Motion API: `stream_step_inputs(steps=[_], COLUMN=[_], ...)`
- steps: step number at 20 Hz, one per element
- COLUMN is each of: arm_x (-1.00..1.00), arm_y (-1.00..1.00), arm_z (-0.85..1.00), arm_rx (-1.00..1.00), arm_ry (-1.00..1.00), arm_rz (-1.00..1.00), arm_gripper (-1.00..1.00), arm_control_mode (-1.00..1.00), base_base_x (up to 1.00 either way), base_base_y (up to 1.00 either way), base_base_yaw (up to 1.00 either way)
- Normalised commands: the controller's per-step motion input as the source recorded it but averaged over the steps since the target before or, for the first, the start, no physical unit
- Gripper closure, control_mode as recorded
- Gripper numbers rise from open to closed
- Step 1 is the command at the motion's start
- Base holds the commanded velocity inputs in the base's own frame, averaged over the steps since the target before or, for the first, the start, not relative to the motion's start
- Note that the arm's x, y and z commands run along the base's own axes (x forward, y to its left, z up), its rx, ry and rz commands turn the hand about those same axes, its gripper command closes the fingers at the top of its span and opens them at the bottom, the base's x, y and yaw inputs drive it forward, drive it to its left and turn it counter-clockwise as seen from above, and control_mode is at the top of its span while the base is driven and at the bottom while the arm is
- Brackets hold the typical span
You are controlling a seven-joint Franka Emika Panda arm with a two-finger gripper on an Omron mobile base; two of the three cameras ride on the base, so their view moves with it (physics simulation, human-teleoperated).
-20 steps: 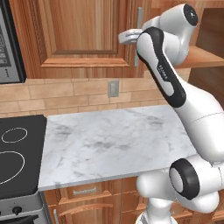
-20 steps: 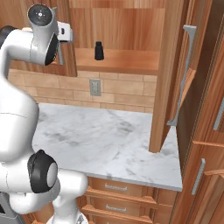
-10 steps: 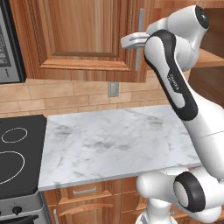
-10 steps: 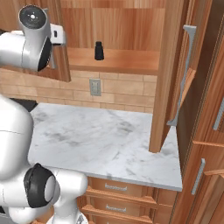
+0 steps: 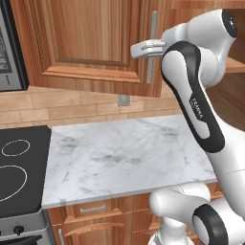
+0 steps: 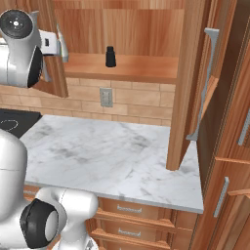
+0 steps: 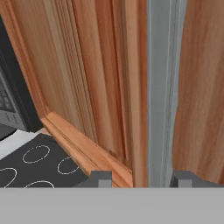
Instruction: Move the oil and vinegar bottle and shaker from the cabinet to the dining counter.
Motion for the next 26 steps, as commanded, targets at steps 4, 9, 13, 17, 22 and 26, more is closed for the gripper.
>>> stream_step_inputs(steps=[4,9,13,17,22,26], arm_x=[-0.62,-0.58,-0.57,-0.54,-0.48,-0.36], arm_y=[0.60,0.59,0.59,0.59,0.60,0.65], arm_z=[0.00,0.00,0.00,0.00,-0.01,-0.01], arm_rx=[0.04,0.06,0.05,0.06,0.06,0.05], arm_ry=[0.00,0.00,0.00,0.00,0.00,0.00], arm_rz=[0.00,0.00,0.01,0.02,0.03,0.03], arm_gripper=[1.00,1.00,1.00,1.00,1.00,1.00], arm_control_mode=[-1.00,-1.00,-1.00,-1.00,-1.00,-1.00], base_base_x=[0.00,0.00,0.00,0.00,0.00,0.00], base_base_y=[0.00,0.00,0.00,0.00,0.00,0.00], base_base_yaw=[0.00,0.00,0.00,0.00,0.00,0.00])
